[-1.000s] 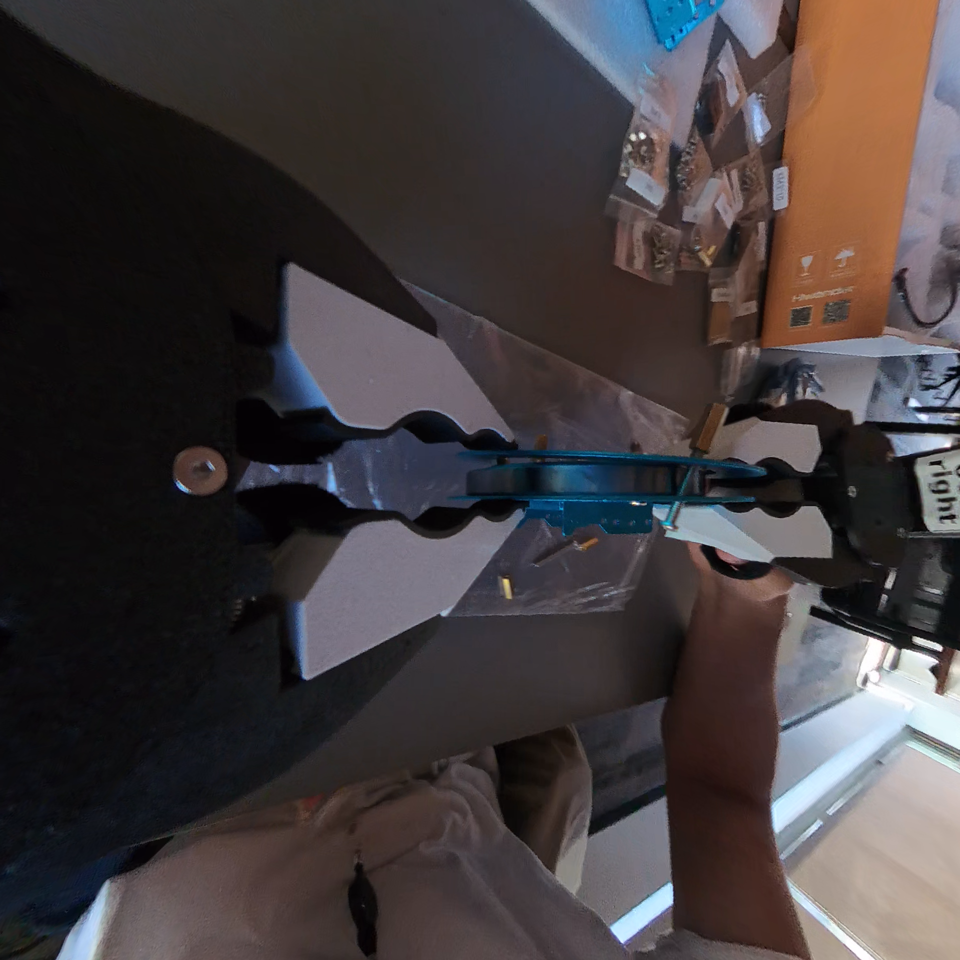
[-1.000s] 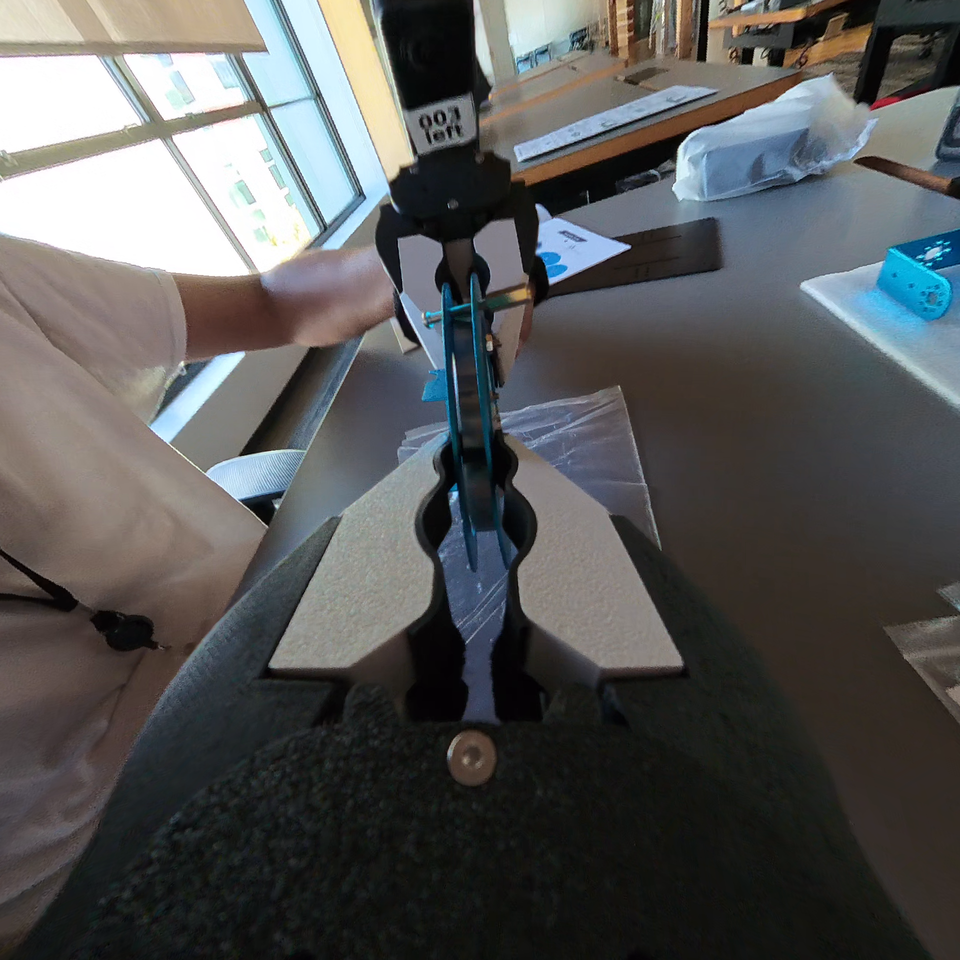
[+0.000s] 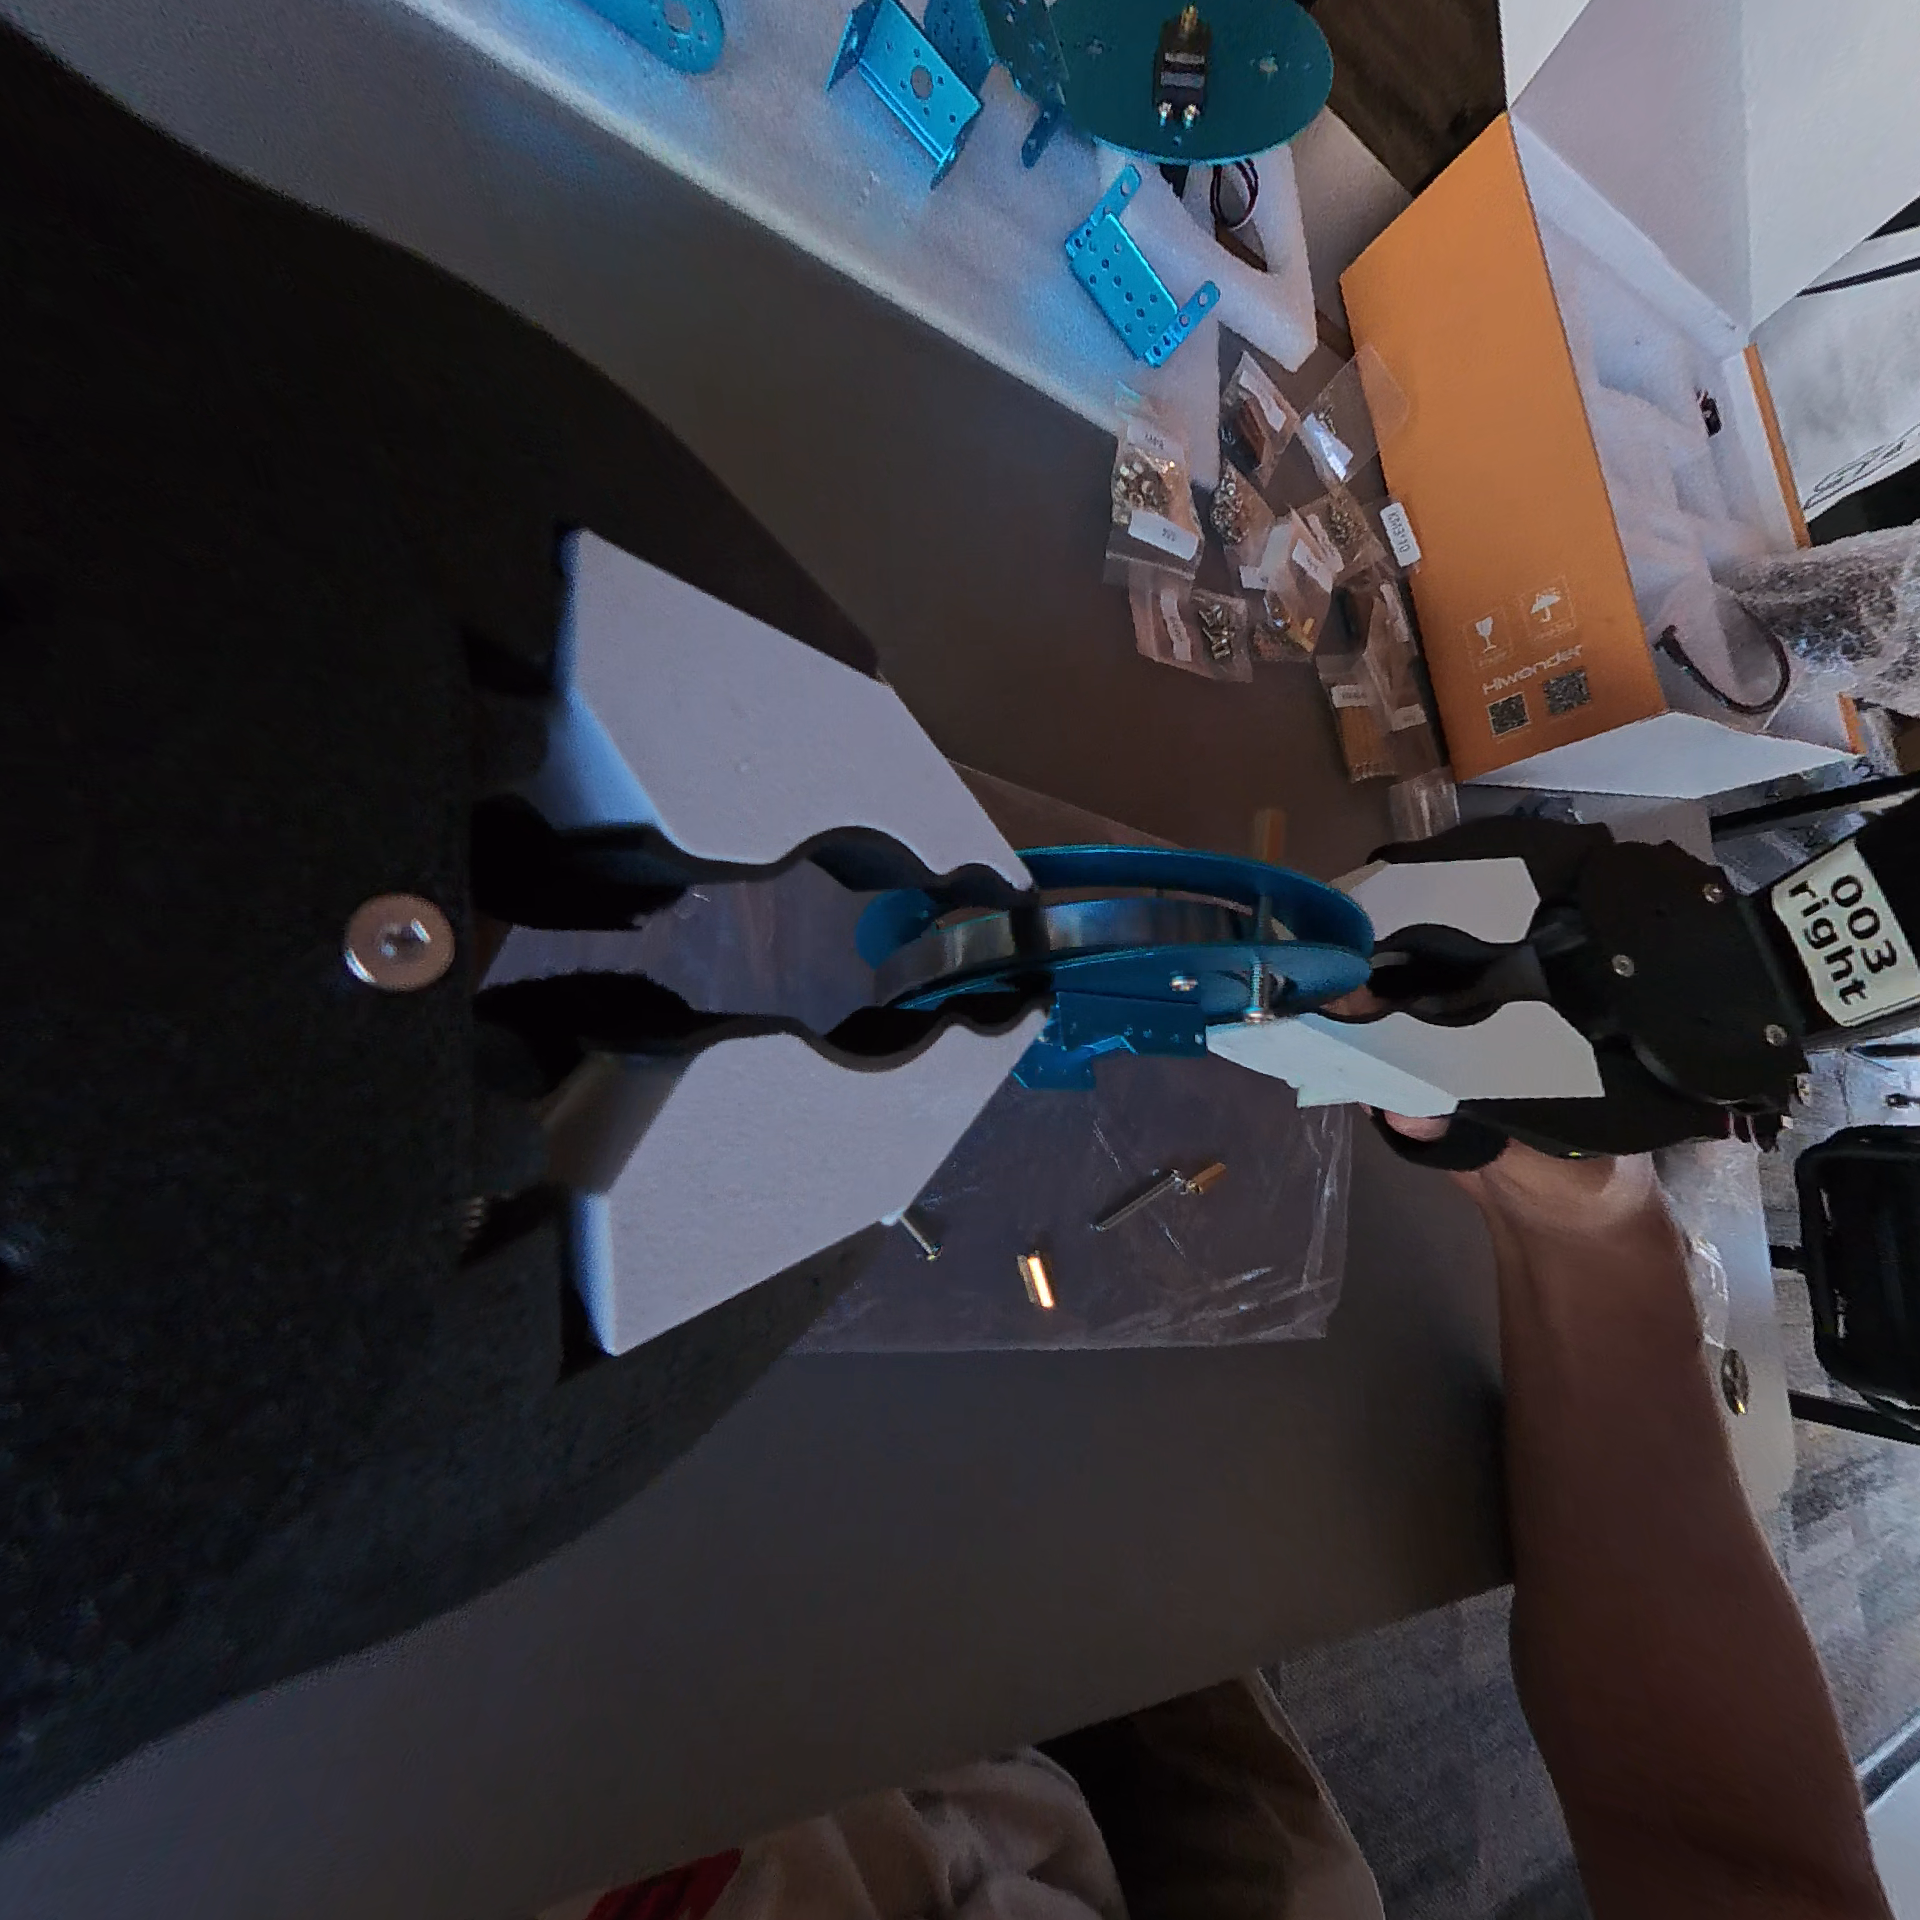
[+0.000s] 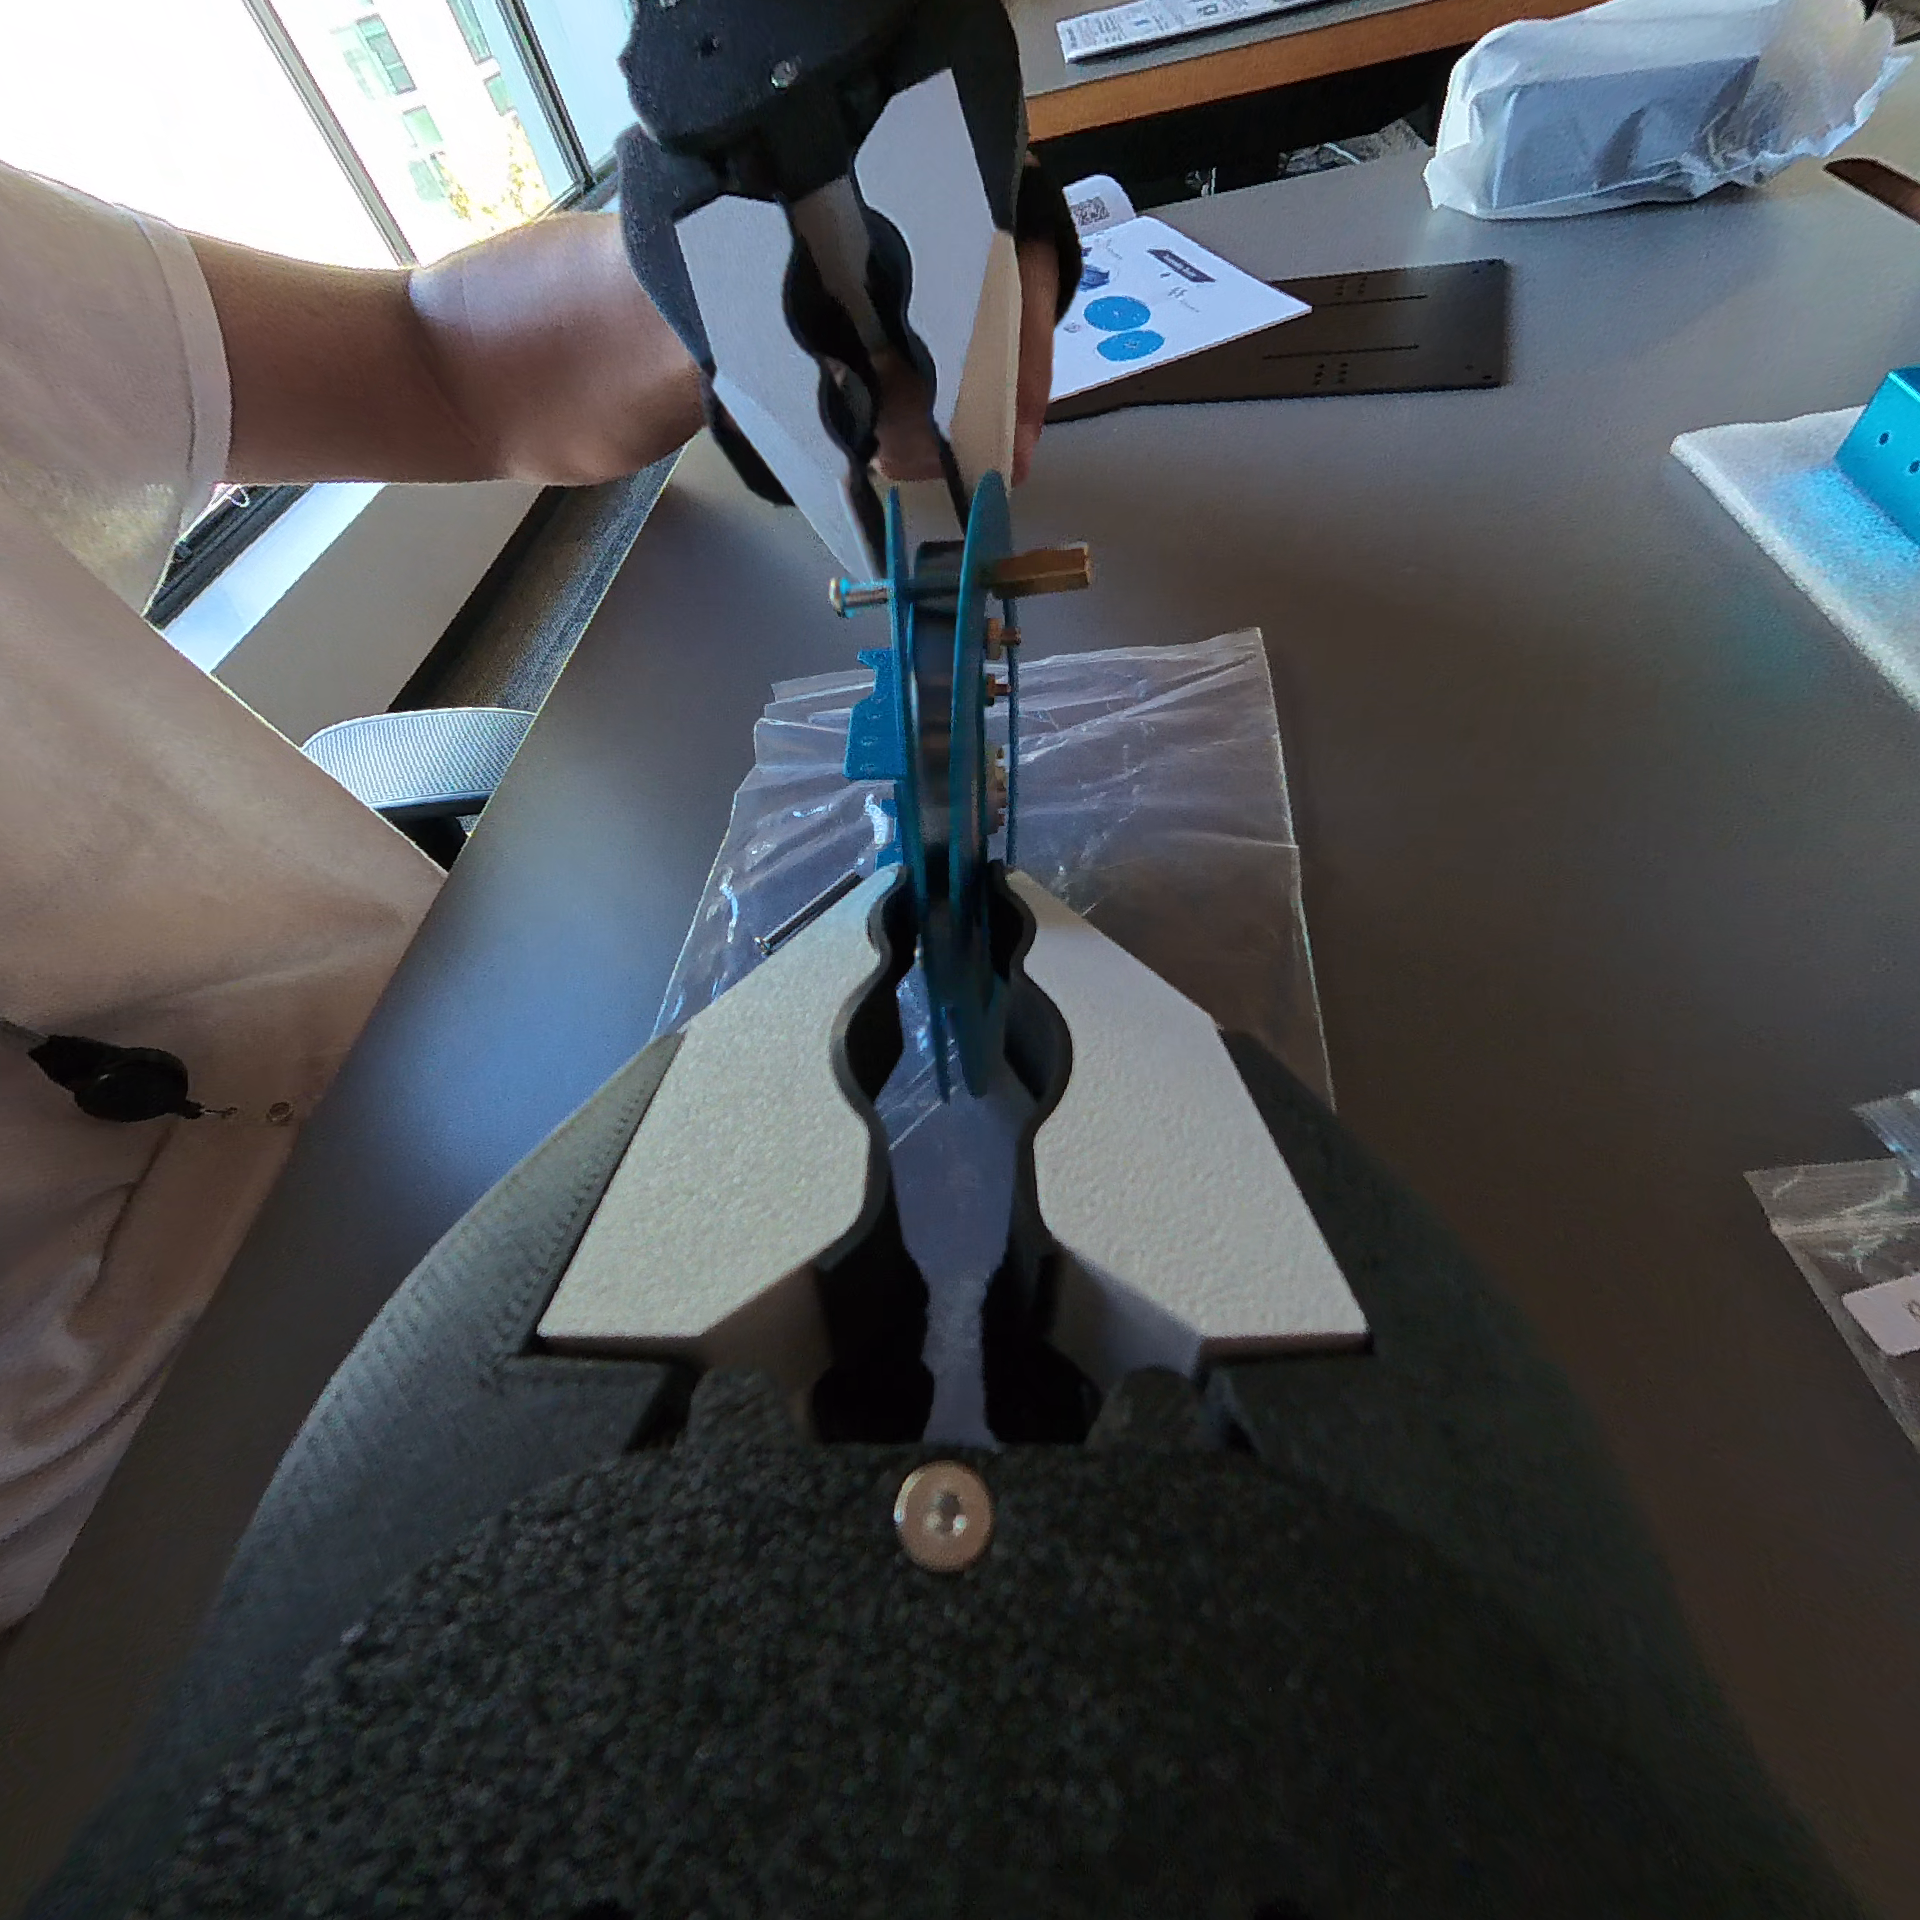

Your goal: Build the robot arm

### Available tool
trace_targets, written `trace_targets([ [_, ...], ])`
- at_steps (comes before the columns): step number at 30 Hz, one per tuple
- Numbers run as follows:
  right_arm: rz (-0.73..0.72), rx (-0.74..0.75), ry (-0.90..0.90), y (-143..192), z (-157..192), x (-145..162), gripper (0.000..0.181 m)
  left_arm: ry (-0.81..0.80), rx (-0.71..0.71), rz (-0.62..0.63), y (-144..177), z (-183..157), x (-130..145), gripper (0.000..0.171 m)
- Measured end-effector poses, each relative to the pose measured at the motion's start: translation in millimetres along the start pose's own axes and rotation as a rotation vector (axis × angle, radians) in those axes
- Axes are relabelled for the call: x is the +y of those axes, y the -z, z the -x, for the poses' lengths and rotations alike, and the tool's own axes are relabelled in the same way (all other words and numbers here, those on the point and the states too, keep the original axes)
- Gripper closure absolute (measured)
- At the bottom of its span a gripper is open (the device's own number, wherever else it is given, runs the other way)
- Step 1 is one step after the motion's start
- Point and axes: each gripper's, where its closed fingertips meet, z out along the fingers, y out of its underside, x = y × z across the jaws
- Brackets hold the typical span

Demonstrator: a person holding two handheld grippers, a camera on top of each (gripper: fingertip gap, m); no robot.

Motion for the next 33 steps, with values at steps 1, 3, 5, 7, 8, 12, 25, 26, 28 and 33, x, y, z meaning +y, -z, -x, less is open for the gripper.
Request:
trace_targets([
  [1, 0.0, 0.0, 0.0, 0, 0, 0, 0.17, -0.004, 0.004, -0.001, 0, 0, 0, 0.157],
  [3, -0.006, 0.0, 0.006, 0, 0, 0, 0.169, 0.019, 0.026, -0.003, 0, 0, 0, 0.159],
  [5, -0.014, 0.001, 0.023, 0, 1, 0, 0.169, 0.032, 0.041, -0.009, 1, 0, 1, 0.159],
  [7, -0.019, 0.004, 0.026, 0, 1, -1, 0.169, 0.031, 0.039, -0.01, 2, 1, 3, 0.159],
  [8, -0.019, 0.005, 0.027, -1, 1, -1, 0.169, 0.027, 0.035, -0.01, 3, 1, 4, 0.159],
  [12, -0.009, 0.024, 0.028, 0, -3, 1, 0.169, 0.011, 0.001, -0.006, 6, 5, 10, 0.168],
  [25, 0.004, 0.031, 0.046, -1, -1, 1, 0.169, 0.046, 0.023, -0.036, 16, 5, 13, 0.171],
  [26, 0.007, 0.032, 0.046, 0, -1, 1, 0.169, 0.047, 0.025, -0.051, 19, 7, 8, 0.171],
  [28, 0.01, 0.037, 0.047, 0, -2, 2, 0.169, 0.063, 0.033, -0.076, 23, 11, -2, 0.158],
  [33, 0.013, 0.045, 0.06, 0, 0, 2, 0.169, 0.104, 0.056, -0.062, 4, 19, -5, 0.131],
])
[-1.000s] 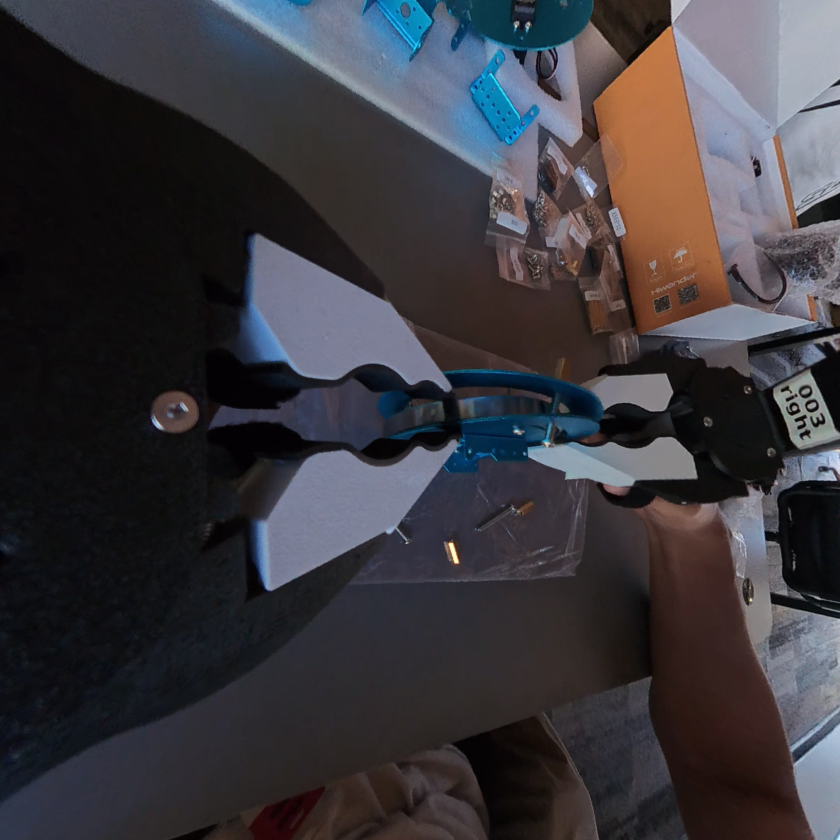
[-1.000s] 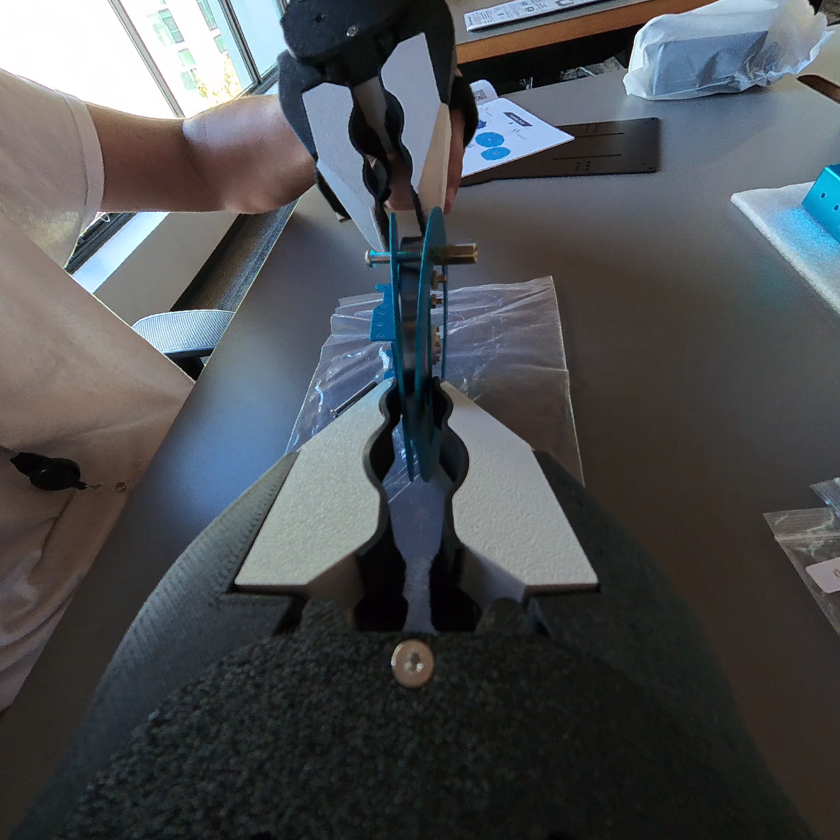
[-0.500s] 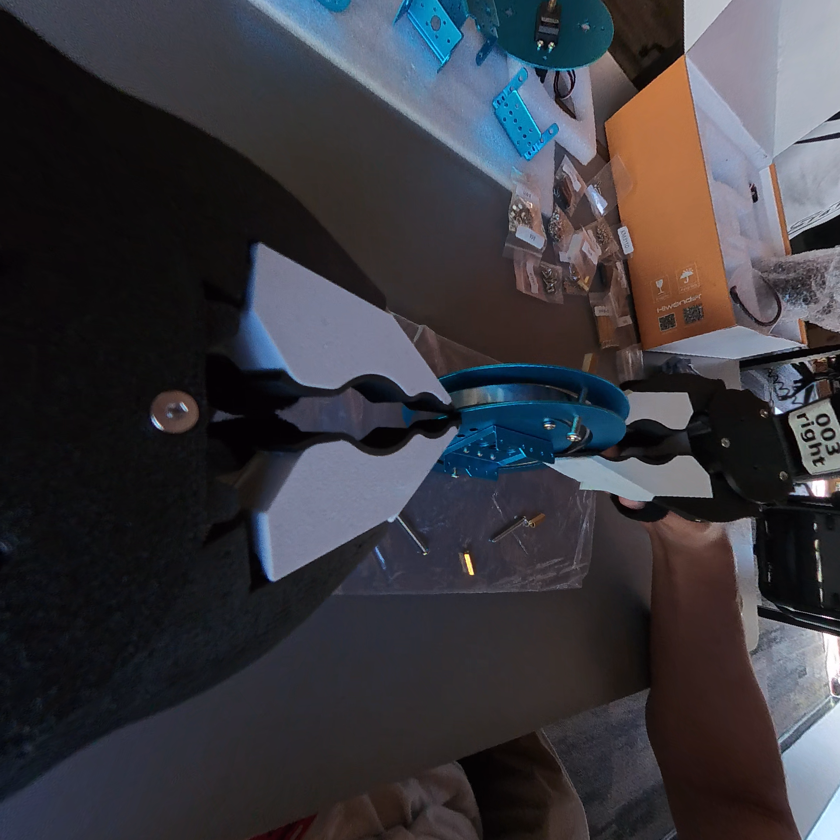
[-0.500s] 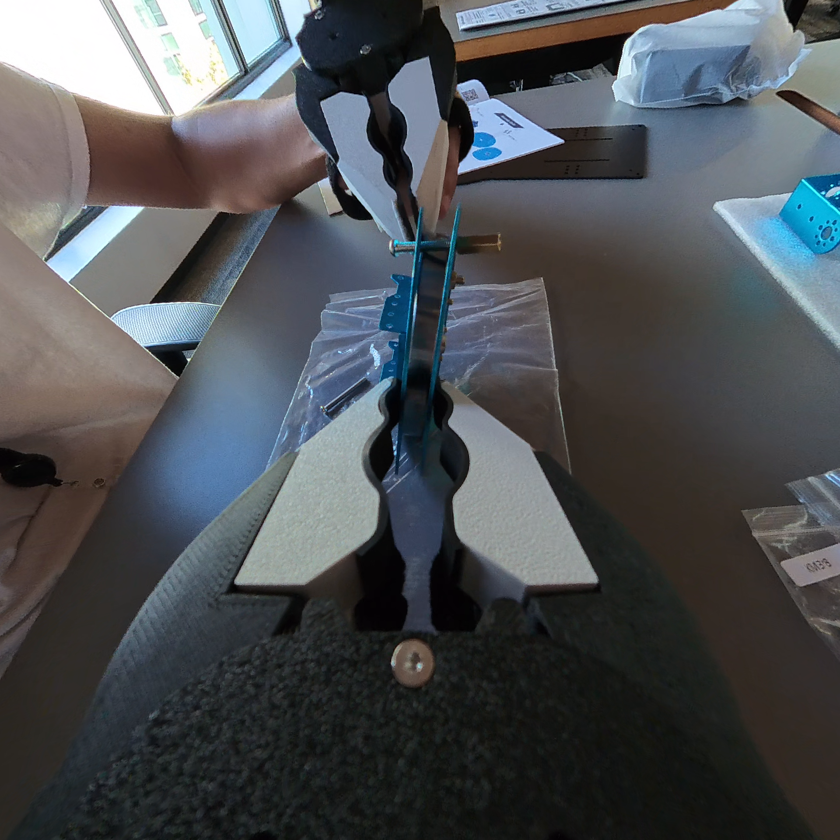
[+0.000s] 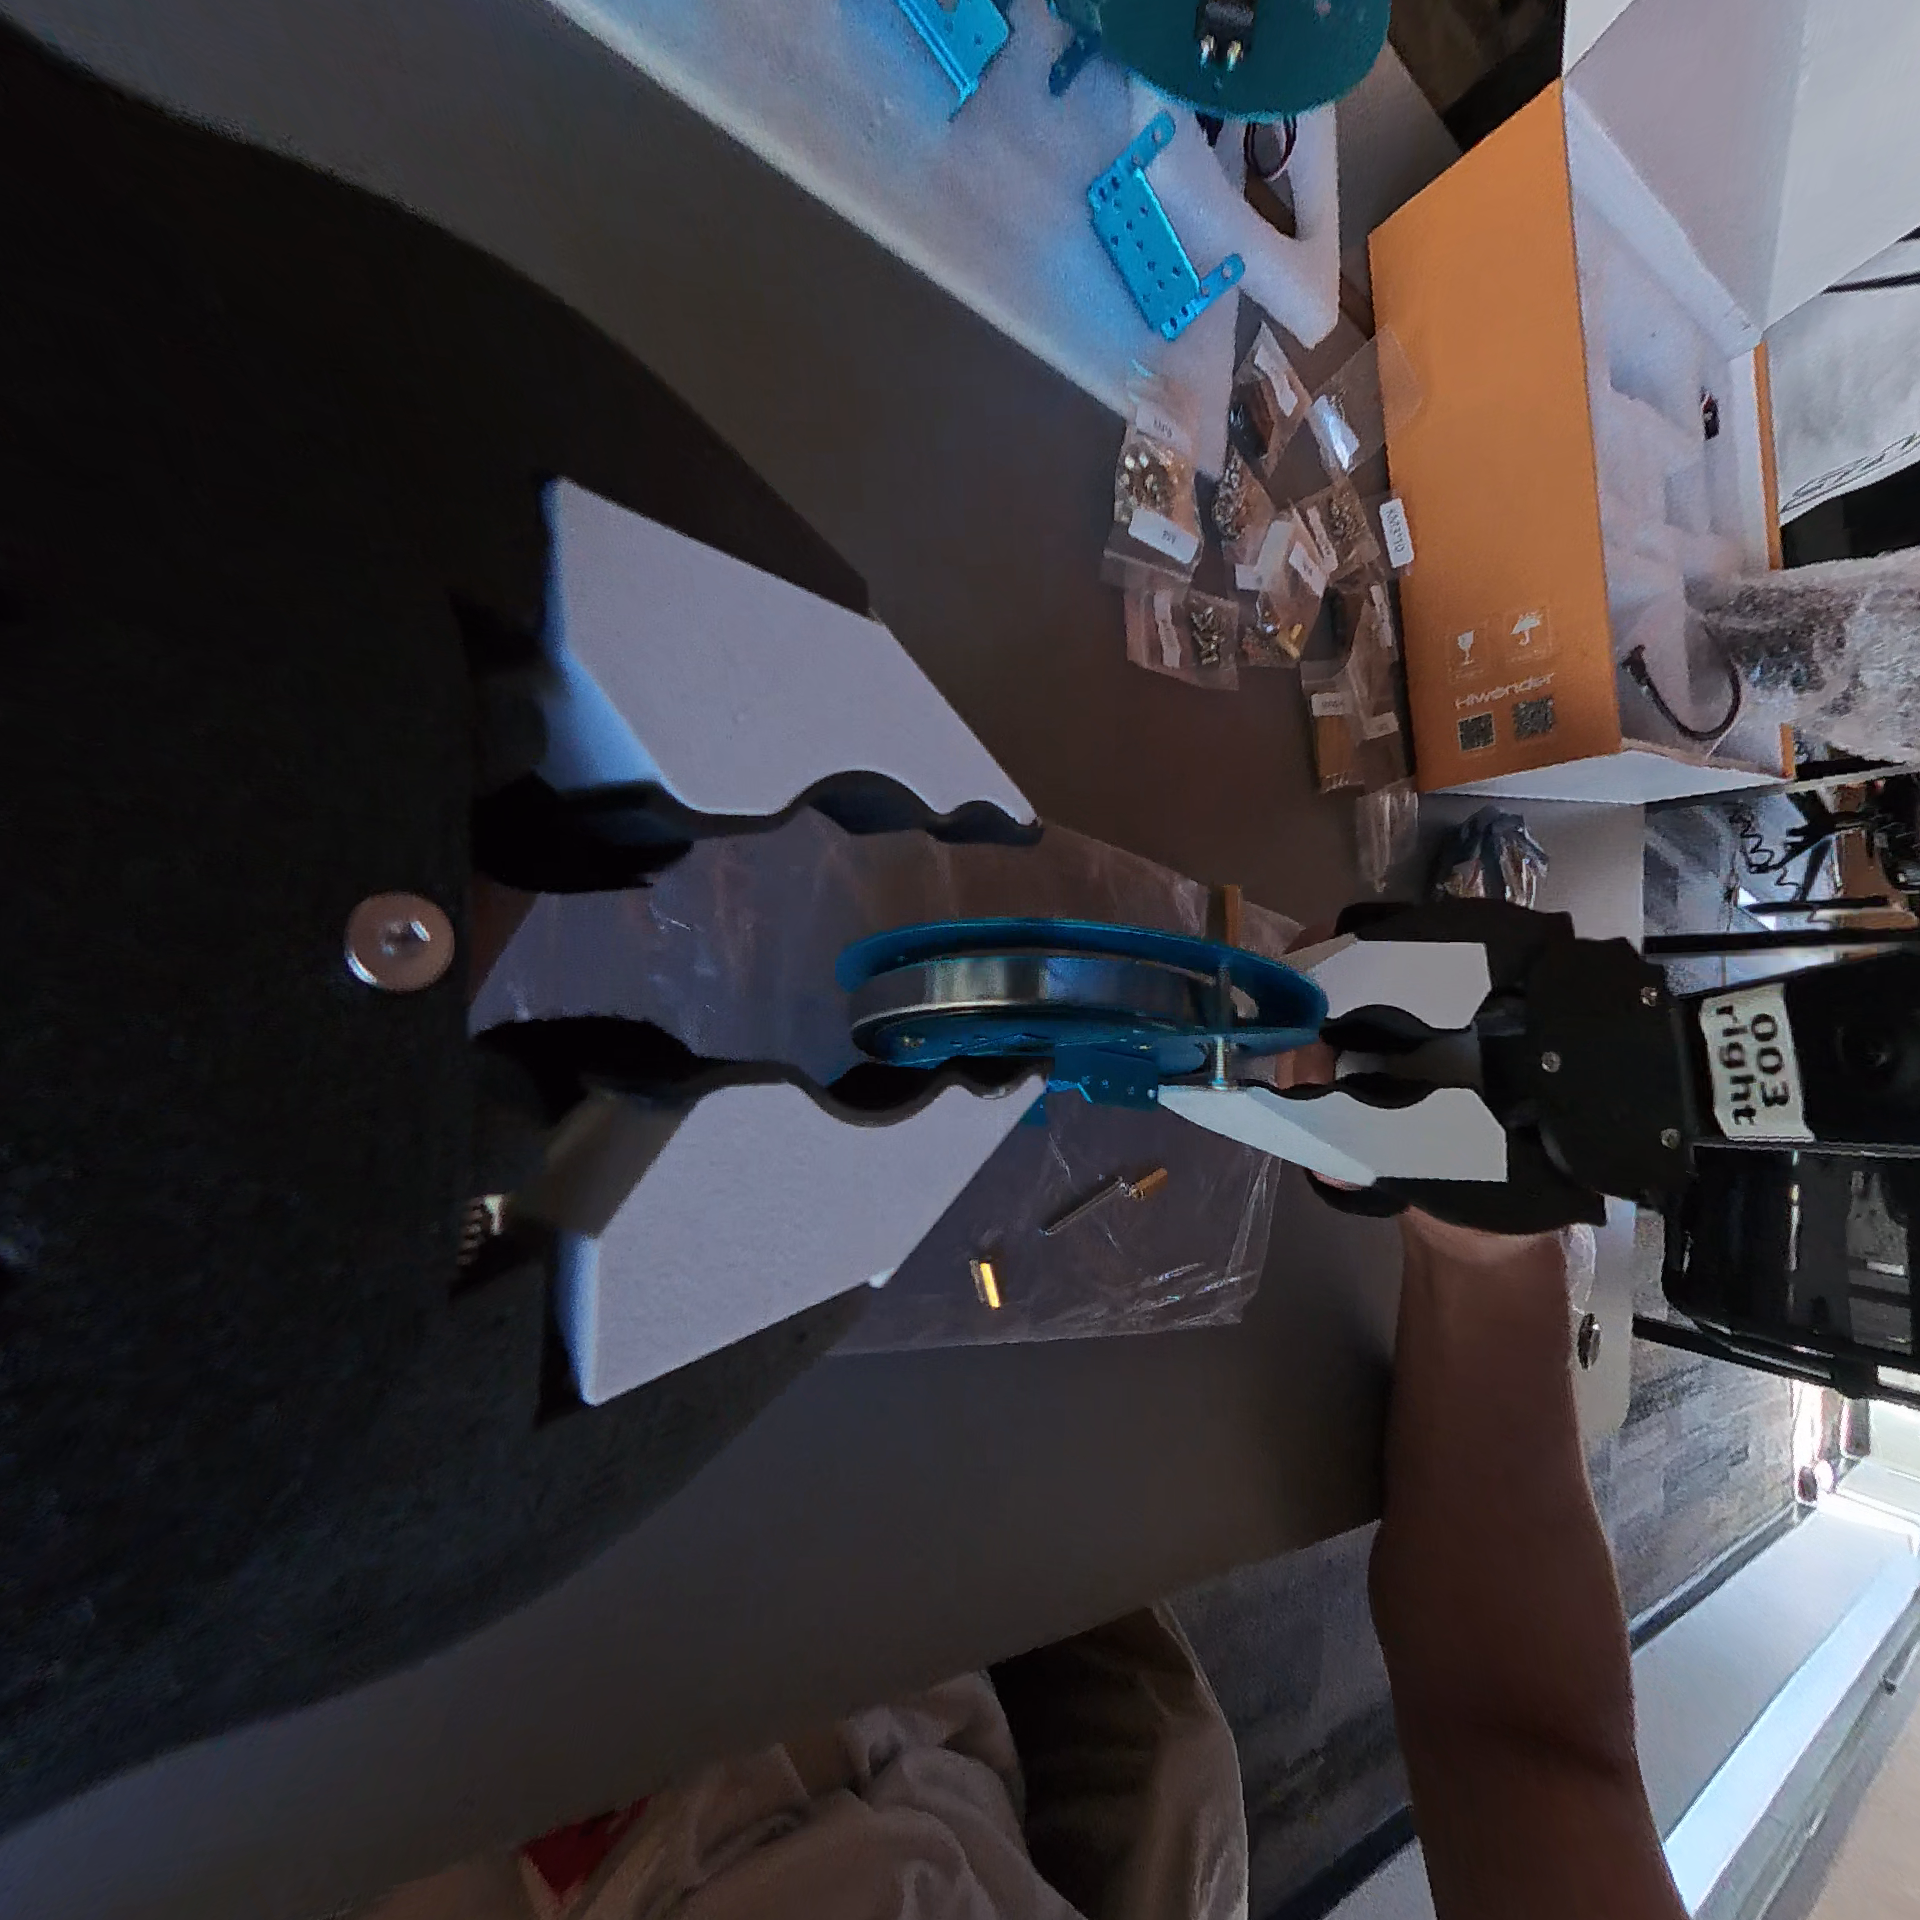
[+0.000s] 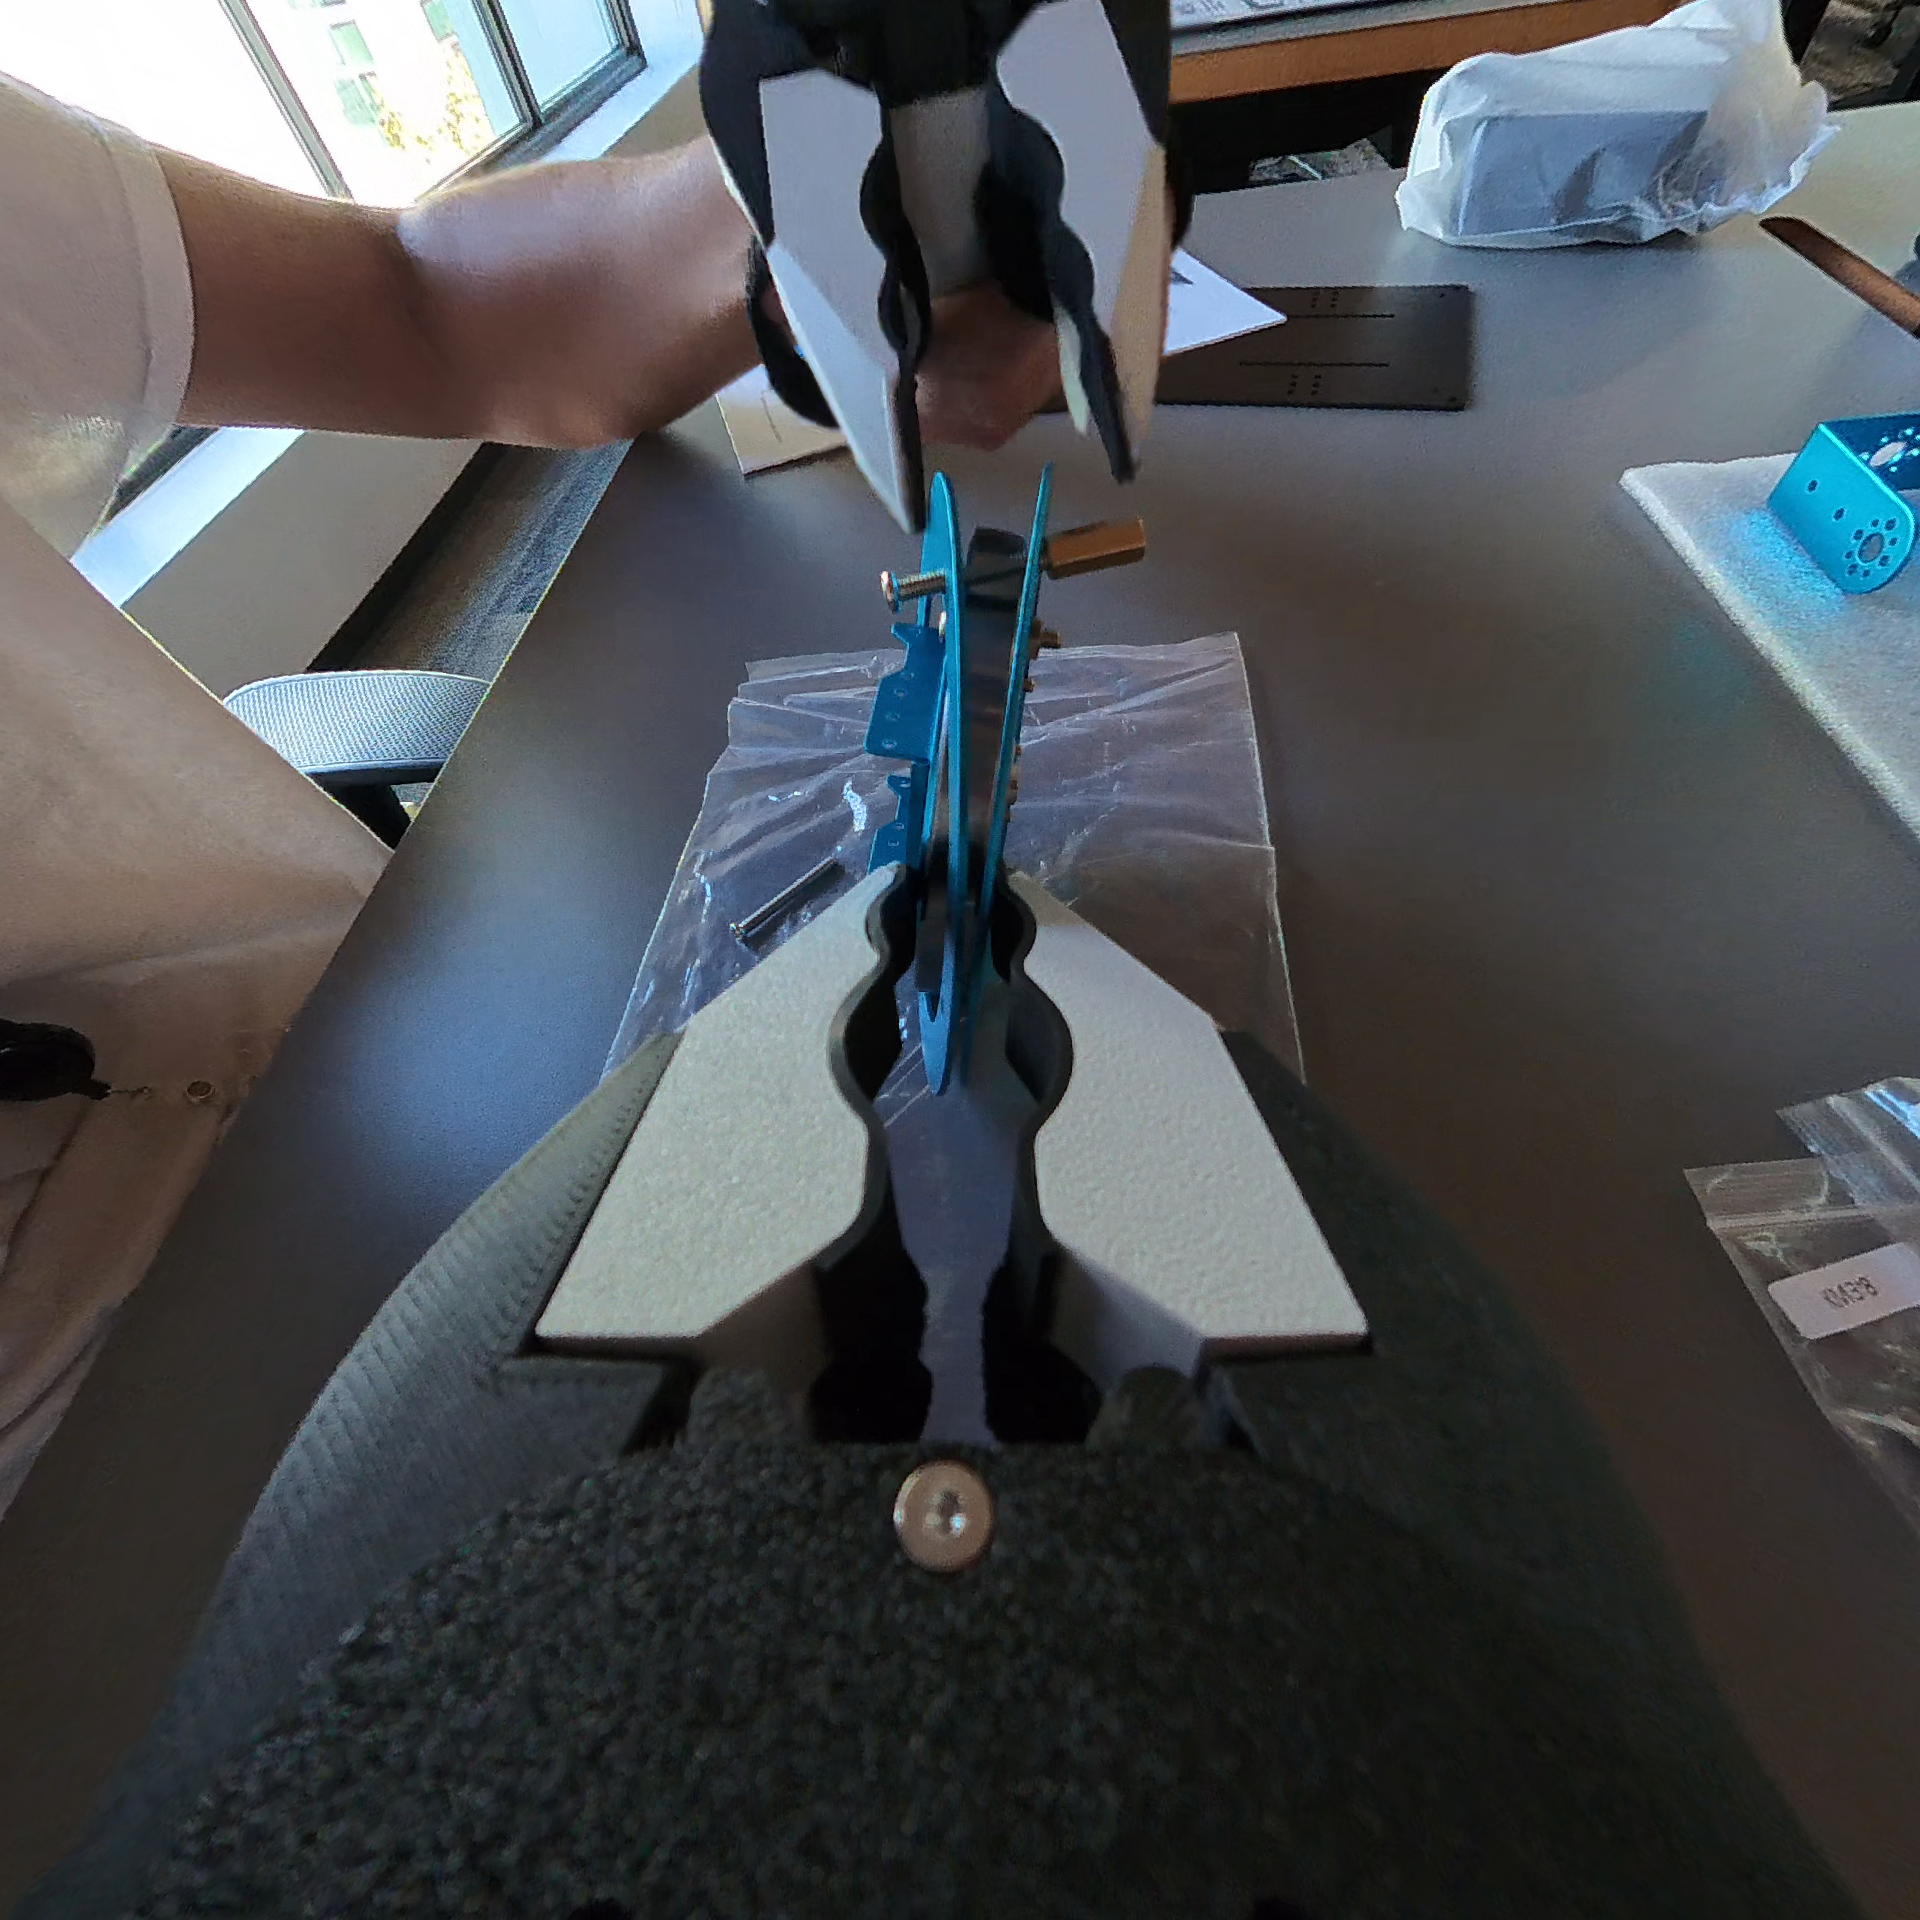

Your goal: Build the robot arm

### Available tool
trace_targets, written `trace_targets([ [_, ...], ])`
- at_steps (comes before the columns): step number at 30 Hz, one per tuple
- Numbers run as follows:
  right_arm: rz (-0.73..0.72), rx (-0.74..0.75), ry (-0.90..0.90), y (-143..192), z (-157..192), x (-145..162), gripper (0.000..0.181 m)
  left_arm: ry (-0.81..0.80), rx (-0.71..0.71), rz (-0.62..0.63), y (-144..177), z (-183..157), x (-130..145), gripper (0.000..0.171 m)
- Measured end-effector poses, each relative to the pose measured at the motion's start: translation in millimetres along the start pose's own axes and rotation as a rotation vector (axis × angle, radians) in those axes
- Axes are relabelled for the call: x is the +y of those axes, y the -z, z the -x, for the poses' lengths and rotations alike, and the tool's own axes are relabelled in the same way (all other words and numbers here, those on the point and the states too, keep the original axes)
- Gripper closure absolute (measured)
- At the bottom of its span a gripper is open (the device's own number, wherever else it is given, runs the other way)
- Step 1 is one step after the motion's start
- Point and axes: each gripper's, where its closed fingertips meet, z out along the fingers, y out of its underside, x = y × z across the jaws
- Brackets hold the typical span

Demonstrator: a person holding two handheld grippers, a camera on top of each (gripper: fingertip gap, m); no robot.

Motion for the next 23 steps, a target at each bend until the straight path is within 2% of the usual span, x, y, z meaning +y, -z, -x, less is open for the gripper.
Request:
trace_targets([
  [3, 0.002, 0.005, 0.006, -0.5, 0.8, -0.3, 0.169, 0.008, 0.025, 0.003, -11.2, -3.1, 6.2, 0.132],
  [8, 0.009, 0.018, 0.021, -1.1, 2.7, -0.5, 0.169, 0.026, 0.06, -0.04, -13.8, -8.7, 5.3, 0.147],
  [23, 0.007, 0.078, 0.042, -3.8, 3.2, -2.5, 0.169, 0.02, -0.021, -0.174, -10.8, -2.9, 9.4, 0.146],
])
